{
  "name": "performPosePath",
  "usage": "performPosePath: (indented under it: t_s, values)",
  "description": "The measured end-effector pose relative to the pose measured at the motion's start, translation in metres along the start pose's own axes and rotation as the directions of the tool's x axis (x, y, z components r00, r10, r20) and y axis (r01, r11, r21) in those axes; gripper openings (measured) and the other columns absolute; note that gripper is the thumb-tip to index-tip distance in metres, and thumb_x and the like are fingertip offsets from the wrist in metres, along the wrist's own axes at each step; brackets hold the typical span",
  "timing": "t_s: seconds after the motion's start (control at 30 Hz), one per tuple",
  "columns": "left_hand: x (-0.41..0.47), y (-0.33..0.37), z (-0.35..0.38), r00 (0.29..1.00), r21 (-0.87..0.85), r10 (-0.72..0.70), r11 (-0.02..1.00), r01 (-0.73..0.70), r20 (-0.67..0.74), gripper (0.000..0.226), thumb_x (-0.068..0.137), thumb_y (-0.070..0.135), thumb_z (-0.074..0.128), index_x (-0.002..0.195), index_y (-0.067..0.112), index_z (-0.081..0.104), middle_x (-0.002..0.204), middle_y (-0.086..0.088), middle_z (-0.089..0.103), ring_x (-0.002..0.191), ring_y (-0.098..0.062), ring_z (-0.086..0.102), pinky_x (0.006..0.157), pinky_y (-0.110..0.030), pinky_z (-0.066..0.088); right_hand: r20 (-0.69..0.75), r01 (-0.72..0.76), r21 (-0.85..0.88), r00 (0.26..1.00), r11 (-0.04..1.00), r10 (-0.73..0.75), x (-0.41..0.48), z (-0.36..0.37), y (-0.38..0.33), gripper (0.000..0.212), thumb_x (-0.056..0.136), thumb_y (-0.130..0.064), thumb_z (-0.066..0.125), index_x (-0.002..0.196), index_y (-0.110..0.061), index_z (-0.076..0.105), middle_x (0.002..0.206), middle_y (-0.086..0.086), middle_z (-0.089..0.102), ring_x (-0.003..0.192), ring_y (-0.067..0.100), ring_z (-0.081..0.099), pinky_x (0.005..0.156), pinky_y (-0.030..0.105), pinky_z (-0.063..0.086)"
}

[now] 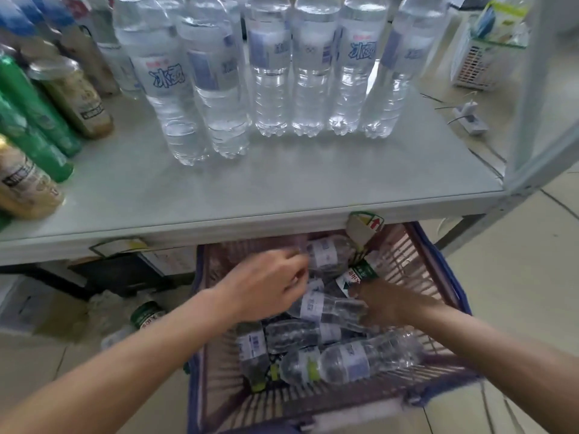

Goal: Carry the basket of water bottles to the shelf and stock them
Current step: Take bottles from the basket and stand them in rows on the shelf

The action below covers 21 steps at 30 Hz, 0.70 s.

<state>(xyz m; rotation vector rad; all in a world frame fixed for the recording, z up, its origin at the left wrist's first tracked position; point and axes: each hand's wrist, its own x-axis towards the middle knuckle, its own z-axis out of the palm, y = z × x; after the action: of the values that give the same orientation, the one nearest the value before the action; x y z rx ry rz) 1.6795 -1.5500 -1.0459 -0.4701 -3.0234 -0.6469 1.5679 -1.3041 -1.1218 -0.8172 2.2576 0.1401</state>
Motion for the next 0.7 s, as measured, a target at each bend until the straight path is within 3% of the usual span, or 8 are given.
performPosePath:
  t_s: [0.1,0.2,0.3,0.37,0.43,0.53,0.6,0.7]
  values:
    - [0.014,-0.019,0.056,0.986,0.116,-0.034,0.993,0.015,0.164,0.034,0.102,0.023,0.046,0.131,0.01,0.056,0.132,-0.005,0.057,0.11,-0.023,0.061,0.086,-0.035,0.054,-0.036,0.059,0.06,0.998,0.996,-0.057,0.027,0.014,-0.006,0.072,0.093,-0.037,0.068,0.155,-0.015,0.038,0.154,0.01,0.046,0.135,0.028,0.051,0.11,0.038,0.046]
    - [0.035,-0.032,0.091,0.972,0.257,-0.113,0.965,0.058,0.205,0.053,0.093,0.016,0.058,0.142,0.005,0.044,0.144,-0.014,0.042,0.119,-0.032,0.054,0.091,-0.04,0.054,0.004,0.099,-0.056,0.995,0.993,-0.099,0.045,0.043,-0.018,0.079,0.093,-0.033,0.069,0.157,-0.007,0.032,0.161,0.016,0.032,0.139,0.035,0.044,0.112,0.046,0.044]
    - [0.061,-0.023,0.094,0.957,0.427,-0.257,0.886,0.179,0.133,0.067,0.085,0.006,0.066,0.145,0.0,0.037,0.141,-0.024,0.039,0.117,-0.042,0.053,0.089,-0.047,0.054,-0.055,0.097,-0.16,0.993,0.982,-0.107,0.053,0.059,-0.023,0.081,0.095,-0.023,0.068,0.158,0.0,0.024,0.159,0.021,0.027,0.134,0.04,0.045,0.107,0.051,0.047]
    - [0.079,-0.018,0.093,0.941,0.502,-0.332,0.826,0.257,0.065,0.073,0.076,0.008,0.078,0.142,-0.003,0.047,0.132,-0.026,0.054,0.113,-0.044,0.059,0.091,-0.048,0.054,-0.087,0.114,-0.132,0.988,0.985,-0.126,0.059,0.058,-0.024,0.082,0.094,-0.026,0.071,0.158,-0.001,0.026,0.157,0.021,0.028,0.135,0.039,0.044,0.109,0.05,0.045]
    - [0.091,-0.016,0.097,0.905,0.587,-0.421,0.75,0.306,0.066,0.08,0.051,0.01,0.091,0.125,-0.006,0.065,0.112,-0.026,0.068,0.098,-0.044,0.068,0.084,-0.049,0.058,-0.085,0.099,-0.137,0.99,0.986,-0.111,0.065,0.059,-0.027,0.08,0.093,-0.029,0.071,0.155,0.0,0.03,0.155,0.021,0.03,0.137,0.038,0.04,0.111,0.048,0.043]
    - [0.096,-0.017,0.105,0.918,0.582,-0.394,0.757,0.297,0.044,0.068,0.035,0.003,0.093,0.101,-0.005,0.077,0.092,-0.022,0.072,0.08,-0.04,0.071,0.07,-0.046,0.061,-0.102,0.048,-0.17,0.993,0.984,-0.066,0.067,0.061,-0.032,0.083,0.091,-0.038,0.073,0.153,0.0,0.034,0.152,0.02,0.033,0.136,0.038,0.038,0.109,0.05,0.045]
    - [0.095,-0.018,0.098,0.905,0.545,-0.416,0.781,0.304,0.092,0.07,0.046,0.005,0.094,0.113,-0.005,0.073,0.105,-0.024,0.07,0.092,-0.042,0.069,0.079,-0.049,0.06,-0.121,0.031,-0.165,0.991,0.986,-0.051,0.065,0.061,-0.033,0.084,0.087,-0.04,0.075,0.151,-0.001,0.036,0.149,0.017,0.036,0.133,0.037,0.042,0.105,0.052,0.048]
    - [0.079,-0.026,0.086,0.902,0.341,-0.417,0.868,0.36,0.109,0.063,0.089,0.025,0.073,0.142,0.001,0.048,0.142,-0.022,0.048,0.126,-0.042,0.052,0.101,-0.043,0.047,-0.175,0.053,-0.053,0.983,0.997,-0.062,0.063,0.065,-0.025,0.06,0.086,-0.028,0.073,0.139,-0.011,0.05,0.14,0.011,0.049,0.121,0.033,0.058,0.095,0.047,0.055]
